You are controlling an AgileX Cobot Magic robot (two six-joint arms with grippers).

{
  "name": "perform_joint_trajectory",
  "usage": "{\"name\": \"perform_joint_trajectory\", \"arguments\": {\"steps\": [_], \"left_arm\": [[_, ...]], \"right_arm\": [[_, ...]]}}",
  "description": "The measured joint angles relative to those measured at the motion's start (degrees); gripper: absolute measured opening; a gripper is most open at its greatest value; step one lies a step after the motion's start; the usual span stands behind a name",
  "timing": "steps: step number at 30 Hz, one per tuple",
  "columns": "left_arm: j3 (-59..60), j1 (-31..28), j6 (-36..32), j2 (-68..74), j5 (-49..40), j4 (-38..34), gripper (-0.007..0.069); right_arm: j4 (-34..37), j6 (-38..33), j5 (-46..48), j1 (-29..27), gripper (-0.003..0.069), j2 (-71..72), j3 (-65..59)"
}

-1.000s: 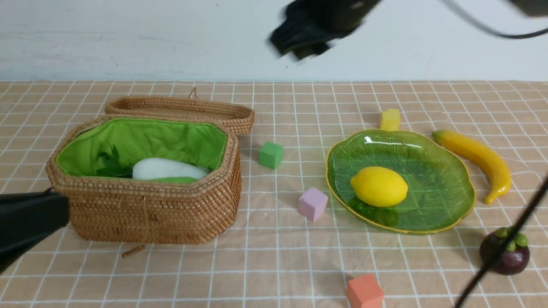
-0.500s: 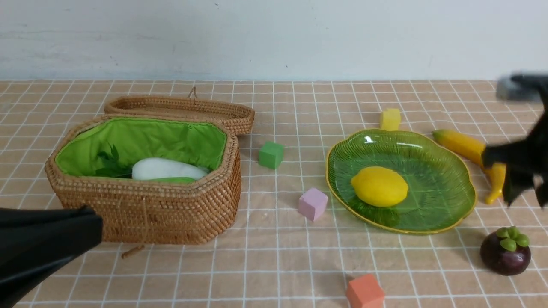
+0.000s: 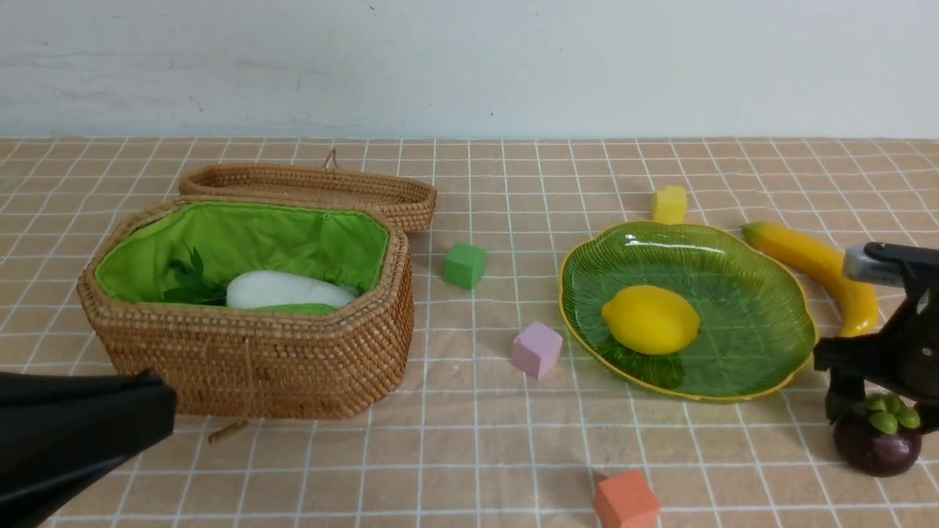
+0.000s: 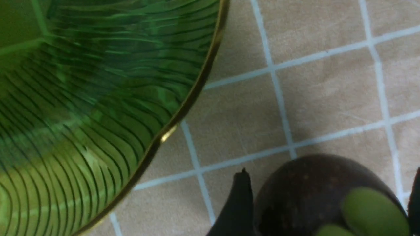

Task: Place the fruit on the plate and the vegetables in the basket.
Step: Use the right arm to grab a mangosteen and put it into the right plate, then use the right arm to grab a banana and put it into the right plate

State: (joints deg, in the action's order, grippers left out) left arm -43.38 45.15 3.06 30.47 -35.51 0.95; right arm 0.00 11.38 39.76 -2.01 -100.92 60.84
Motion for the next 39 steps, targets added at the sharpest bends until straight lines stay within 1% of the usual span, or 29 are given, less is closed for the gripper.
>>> {"name": "perform_joint_trajectory", "arguments": {"steps": [3,4,6,7,8,10,15,17,18,20,23,24,25,26,28,32,33,36,37,39], "left_arm": [[0.00,0.00,0.00,0.00,-0.19,-0.17,-0.0013],[0.00,0.00,0.00,0.00,-0.47,-0.17,-0.0013],[0.00,0.00,0.00,0.00,-0.55,-0.17,-0.0013],[0.00,0.00,0.00,0.00,-0.61,-0.17,-0.0013],[0.00,0.00,0.00,0.00,-0.61,-0.17,-0.0013],[0.00,0.00,0.00,0.00,-0.61,-0.22,-0.0013],[0.00,0.00,0.00,0.00,-0.33,-0.22,-0.0013],[0.00,0.00,0.00,0.00,0.33,-0.22,-0.0013],[0.00,0.00,0.00,0.00,0.98,-0.22,-0.0013],[0.00,0.00,0.00,0.00,2.30,-0.22,-0.0013],[0.00,0.00,0.00,0.30,3.82,-0.28,-0.0013],[0.00,0.00,0.00,0.34,3.89,-0.28,-0.0013],[0.00,0.00,0.00,0.60,4.02,-0.43,-0.0013],[0.00,0.00,0.00,0.60,4.02,-0.43,-0.0013],[0.00,0.00,0.00,1.01,4.04,-0.51,-0.0013],[0.00,0.00,0.00,1.07,4.04,-0.51,-0.0013],[0.00,0.00,0.00,1.07,4.04,-0.51,-0.0013],[0.00,0.00,0.00,1.12,4.04,-0.51,-0.0013],[0.00,0.00,0.00,1.14,4.04,-0.51,-0.0013],[0.00,0.00,0.00,1.14,4.09,-0.51,-0.0013]], "right_arm": [[1.88,-1.74,-1.50,0.00,0.0628,-2.16,0.00],[3.32,-3.44,-1.53,0.00,0.0605,-3.36,0.00],[3.75,-4.39,-1.26,0.00,0.0584,-3.57,0.07],[4.17,-5.70,-1.00,0.00,0.0559,-3.65,0.14],[4.34,-6.17,-0.66,0.00,0.0549,-3.65,0.26],[4.78,-6.52,0.09,0.00,0.0549,-3.65,0.42],[7.40,-6.41,6.72,0.00,0.0549,-1.04,2.75],[10.07,-6.52,6.72,0.00,0.0549,0.99,4.46],[13.27,-7.45,5.66,0.00,0.0549,2.29,5.83],[17.65,-10.42,2.99,0.00,0.0549,2.77,7.79],[24.61,-17.47,-1.67,0.06,0.0549,0.85,9.82],[25.57,-18.02,-2.16,0.06,0.0549,0.33,9.91],[29.02,-22.90,-3.81,0.06,0.0549,-2.02,10.60],[29.76,-23.41,-4.14,0.06,0.0549,-2.66,10.67],[33.00,-28.24,-4.92,0.06,0.0553,-6.52,11.99],[32.93,-30.10,-5.11,0.06,0.0664,-8.58,14.47],[32.10,-30.21,-4.85,0.06,0.0675,-8.49,15.25],[29.52,-30.15,-4.17,0.06,0.0678,-7.76,17.10],[26.43,-29.50,-3.24,-0.06,0.0673,-6.98,18.59],[23.60,-28.12,-2.52,-0.44,0.0666,-6.31,19.63]]}}
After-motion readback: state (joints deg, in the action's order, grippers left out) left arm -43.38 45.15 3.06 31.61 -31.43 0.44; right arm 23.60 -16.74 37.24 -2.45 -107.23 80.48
